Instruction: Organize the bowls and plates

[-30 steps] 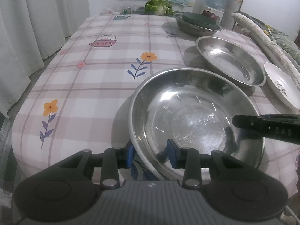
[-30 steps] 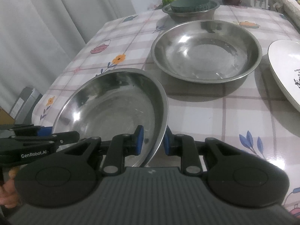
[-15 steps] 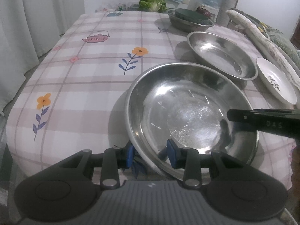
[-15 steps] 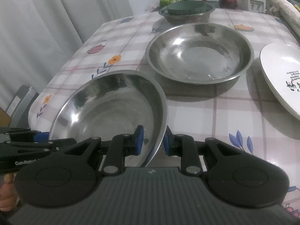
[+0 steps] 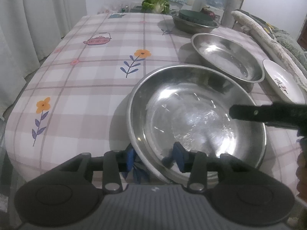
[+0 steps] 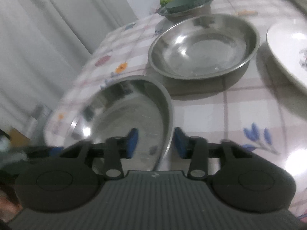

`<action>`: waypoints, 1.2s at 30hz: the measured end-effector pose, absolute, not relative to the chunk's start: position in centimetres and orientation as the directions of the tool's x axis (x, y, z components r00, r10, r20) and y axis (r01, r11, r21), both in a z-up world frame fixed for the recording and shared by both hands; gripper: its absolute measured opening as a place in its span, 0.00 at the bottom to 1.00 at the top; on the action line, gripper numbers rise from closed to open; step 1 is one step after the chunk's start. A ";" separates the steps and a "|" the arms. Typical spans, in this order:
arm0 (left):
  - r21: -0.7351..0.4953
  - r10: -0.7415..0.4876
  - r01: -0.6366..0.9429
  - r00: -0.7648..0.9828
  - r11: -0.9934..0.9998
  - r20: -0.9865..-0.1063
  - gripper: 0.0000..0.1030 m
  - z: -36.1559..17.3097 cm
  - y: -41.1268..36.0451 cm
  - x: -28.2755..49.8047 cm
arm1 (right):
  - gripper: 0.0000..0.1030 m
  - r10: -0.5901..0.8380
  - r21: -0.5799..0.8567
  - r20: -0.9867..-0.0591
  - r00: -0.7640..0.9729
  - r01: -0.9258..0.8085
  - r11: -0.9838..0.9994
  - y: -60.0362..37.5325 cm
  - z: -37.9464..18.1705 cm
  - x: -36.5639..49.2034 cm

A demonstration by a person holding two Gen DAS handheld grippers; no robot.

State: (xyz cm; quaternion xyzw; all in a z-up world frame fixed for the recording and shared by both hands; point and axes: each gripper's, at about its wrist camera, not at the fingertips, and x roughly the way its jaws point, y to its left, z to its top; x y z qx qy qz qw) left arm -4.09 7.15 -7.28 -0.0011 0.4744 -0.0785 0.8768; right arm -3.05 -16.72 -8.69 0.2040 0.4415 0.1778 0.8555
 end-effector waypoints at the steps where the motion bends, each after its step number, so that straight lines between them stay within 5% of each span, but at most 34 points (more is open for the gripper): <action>1: -0.081 -0.144 0.140 0.539 0.987 -0.830 0.46 -7.3 7.2 -4.1 | 0.67 0.509 0.540 -0.666 0.545 -0.117 0.833 -17.0 -8.8 -3.0; 5: -0.097 -0.164 0.150 0.546 0.984 -0.822 0.54 -7.4 7.2 -4.1 | 0.99 0.573 0.621 -0.617 0.539 -0.113 0.775 -17.3 -9.1 -2.8; 21: -0.249 -0.320 0.202 0.570 0.947 -0.757 0.96 -8.2 8.3 -3.6 | 0.99 0.602 0.717 -0.531 0.597 -0.062 0.694 -19.0 -10.1 -3.3; 36: -0.279 -0.353 0.217 0.573 0.936 -0.740 1.00 -8.4 9.1 -3.5 | 0.99 0.572 0.665 -0.551 0.607 -0.094 0.741 -17.9 -9.9 -3.5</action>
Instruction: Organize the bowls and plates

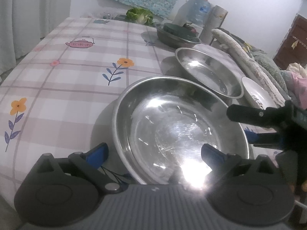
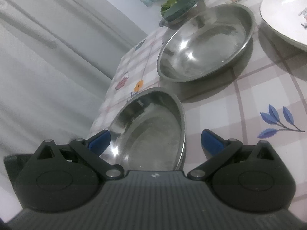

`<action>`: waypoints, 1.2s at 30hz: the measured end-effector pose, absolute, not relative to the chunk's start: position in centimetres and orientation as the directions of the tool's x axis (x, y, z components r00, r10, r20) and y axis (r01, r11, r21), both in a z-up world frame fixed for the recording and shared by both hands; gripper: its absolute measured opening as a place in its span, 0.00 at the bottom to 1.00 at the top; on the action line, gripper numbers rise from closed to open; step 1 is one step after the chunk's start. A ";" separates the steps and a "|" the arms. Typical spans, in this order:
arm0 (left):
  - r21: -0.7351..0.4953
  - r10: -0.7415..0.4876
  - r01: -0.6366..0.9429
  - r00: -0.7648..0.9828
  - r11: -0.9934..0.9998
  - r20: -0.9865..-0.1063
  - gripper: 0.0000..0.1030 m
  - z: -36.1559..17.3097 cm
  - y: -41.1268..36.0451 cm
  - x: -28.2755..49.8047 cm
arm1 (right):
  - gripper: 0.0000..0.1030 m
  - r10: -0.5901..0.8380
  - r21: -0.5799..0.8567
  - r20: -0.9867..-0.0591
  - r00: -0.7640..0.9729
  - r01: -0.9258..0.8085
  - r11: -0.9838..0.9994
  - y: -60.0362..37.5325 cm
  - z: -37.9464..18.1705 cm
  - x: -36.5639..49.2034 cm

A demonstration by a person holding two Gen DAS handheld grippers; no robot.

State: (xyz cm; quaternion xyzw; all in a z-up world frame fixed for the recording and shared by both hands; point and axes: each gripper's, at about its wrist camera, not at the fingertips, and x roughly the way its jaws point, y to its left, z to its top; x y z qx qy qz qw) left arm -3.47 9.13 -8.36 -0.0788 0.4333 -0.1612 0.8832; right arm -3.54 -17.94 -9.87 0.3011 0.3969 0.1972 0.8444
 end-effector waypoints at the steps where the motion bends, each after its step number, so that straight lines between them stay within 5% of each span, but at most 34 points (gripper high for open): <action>1: -0.284 -0.359 0.219 0.569 0.933 -0.740 1.00 -8.3 9.2 -3.4 | 0.99 0.570 0.662 -0.553 0.608 -0.095 0.743 -17.9 -9.9 -3.5; 28: -0.364 -0.407 0.190 0.539 0.912 -0.738 1.00 -8.2 10.2 -2.1 | 0.99 0.593 0.707 -0.550 0.588 -0.049 0.705 -18.7 -9.9 -2.9; 36: -0.275 -0.314 0.156 0.554 0.949 -0.771 0.92 -7.8 9.1 -2.1 | 0.99 0.567 0.636 -0.613 0.550 -0.081 0.767 -17.9 -9.1 -2.2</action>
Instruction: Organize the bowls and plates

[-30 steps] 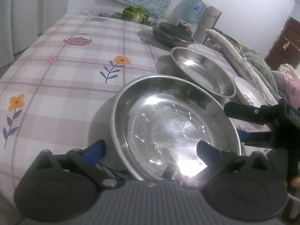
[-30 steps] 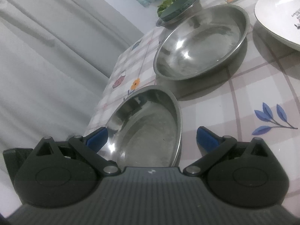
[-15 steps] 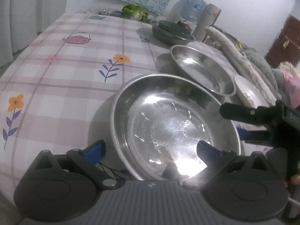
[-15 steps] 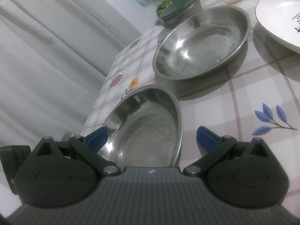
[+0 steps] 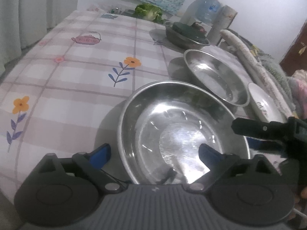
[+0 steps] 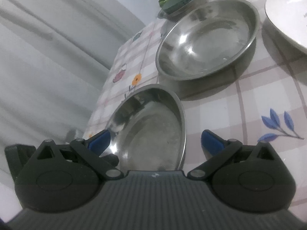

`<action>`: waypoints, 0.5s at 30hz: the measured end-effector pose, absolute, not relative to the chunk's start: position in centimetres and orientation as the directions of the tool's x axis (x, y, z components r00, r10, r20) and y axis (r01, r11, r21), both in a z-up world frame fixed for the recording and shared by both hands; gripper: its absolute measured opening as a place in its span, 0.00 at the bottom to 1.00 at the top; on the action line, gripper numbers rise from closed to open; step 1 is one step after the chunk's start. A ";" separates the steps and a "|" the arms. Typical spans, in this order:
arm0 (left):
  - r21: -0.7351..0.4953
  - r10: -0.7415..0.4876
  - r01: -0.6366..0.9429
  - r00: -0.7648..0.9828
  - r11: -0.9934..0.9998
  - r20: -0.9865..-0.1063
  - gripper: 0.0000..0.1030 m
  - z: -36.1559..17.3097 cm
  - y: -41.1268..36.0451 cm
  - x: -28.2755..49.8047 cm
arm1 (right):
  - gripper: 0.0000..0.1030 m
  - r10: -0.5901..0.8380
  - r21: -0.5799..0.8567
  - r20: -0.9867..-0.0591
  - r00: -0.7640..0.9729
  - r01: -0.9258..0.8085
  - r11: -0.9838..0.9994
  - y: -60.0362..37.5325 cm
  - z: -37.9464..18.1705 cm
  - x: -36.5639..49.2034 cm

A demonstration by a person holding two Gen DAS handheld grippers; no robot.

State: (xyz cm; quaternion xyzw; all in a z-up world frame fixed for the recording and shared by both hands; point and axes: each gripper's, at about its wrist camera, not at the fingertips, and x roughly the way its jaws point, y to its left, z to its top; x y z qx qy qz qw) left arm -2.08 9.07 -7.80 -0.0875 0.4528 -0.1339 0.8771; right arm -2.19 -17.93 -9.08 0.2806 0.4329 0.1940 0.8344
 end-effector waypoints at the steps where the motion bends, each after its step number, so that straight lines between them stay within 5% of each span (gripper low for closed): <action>1: -0.254 -0.297 0.157 0.557 0.955 -0.775 0.91 -7.7 8.8 -2.1 | 0.98 0.547 0.610 -0.624 0.558 -0.090 0.787 -17.8 -8.8 -2.4; 6: -0.146 -0.218 0.170 0.573 0.975 -0.790 0.76 -7.8 8.0 -2.2 | 0.92 0.431 0.447 -0.663 0.612 -0.139 0.884 -17.0 -7.7 -3.4; 15: -0.033 -0.127 0.167 0.595 0.985 -0.794 0.57 -7.8 7.5 -2.4 | 0.56 0.301 0.270 -0.710 0.636 -0.150 0.951 -15.8 -7.9 -3.8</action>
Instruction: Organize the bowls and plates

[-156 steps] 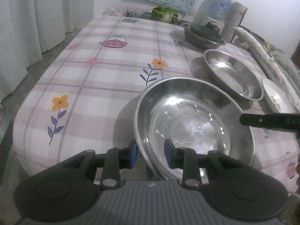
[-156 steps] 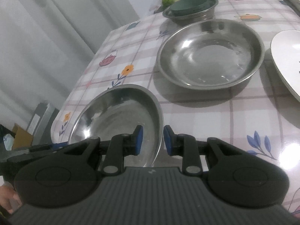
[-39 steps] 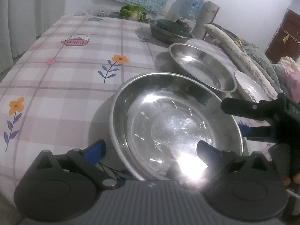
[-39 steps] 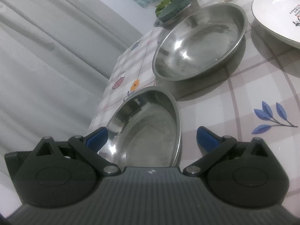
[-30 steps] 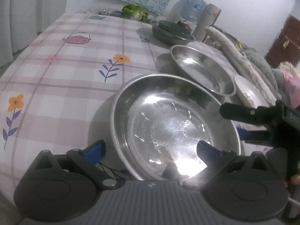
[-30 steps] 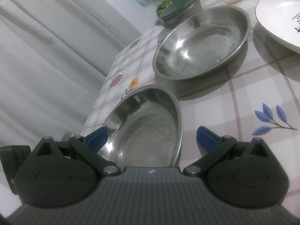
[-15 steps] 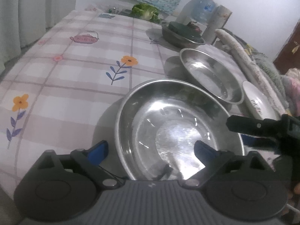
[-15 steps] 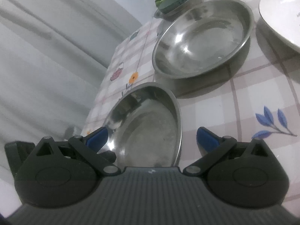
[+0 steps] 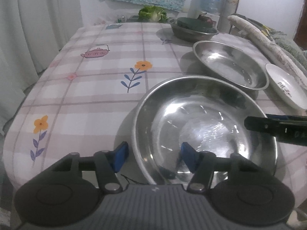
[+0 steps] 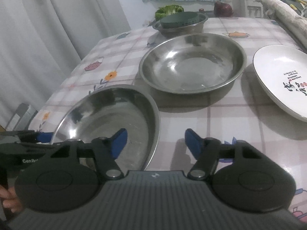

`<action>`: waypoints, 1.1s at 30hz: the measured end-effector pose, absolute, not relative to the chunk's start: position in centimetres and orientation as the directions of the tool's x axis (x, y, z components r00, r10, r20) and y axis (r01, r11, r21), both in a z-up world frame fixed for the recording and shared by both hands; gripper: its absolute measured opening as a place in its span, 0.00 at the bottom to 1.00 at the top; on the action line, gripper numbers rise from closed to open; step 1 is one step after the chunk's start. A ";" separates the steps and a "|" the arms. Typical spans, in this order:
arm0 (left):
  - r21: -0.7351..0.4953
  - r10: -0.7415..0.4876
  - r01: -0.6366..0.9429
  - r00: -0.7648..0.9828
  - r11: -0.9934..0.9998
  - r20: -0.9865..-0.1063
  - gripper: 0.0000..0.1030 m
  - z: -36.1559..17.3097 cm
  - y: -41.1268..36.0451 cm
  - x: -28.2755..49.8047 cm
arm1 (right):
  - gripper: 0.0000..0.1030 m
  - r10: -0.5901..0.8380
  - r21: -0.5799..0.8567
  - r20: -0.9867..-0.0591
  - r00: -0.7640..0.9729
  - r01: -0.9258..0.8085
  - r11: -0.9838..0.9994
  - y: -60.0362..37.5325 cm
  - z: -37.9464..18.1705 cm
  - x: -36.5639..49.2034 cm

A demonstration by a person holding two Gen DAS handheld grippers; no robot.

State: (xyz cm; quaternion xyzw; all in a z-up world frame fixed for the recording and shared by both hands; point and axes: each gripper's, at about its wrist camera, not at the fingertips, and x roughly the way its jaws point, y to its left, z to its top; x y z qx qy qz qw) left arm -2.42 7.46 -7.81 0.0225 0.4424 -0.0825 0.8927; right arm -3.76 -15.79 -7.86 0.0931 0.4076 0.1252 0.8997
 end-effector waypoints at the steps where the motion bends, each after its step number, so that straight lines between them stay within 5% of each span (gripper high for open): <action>1: -0.028 -0.123 0.166 0.596 0.986 -0.794 0.56 -7.8 7.4 -2.5 | 0.53 0.294 0.259 -0.713 0.636 -0.150 0.954 -15.6 -7.9 -3.9; 16: -0.034 -0.116 0.146 0.598 0.989 -0.793 0.44 -7.6 7.2 -2.6 | 0.21 0.288 0.223 -0.724 0.627 -0.182 0.958 -14.3 -8.3 -3.7; 33: -0.073 -0.141 0.140 0.571 0.987 -0.809 0.44 -7.4 7.6 -3.8 | 0.20 0.289 0.207 -0.724 0.627 -0.203 0.957 -13.9 -8.0 -4.1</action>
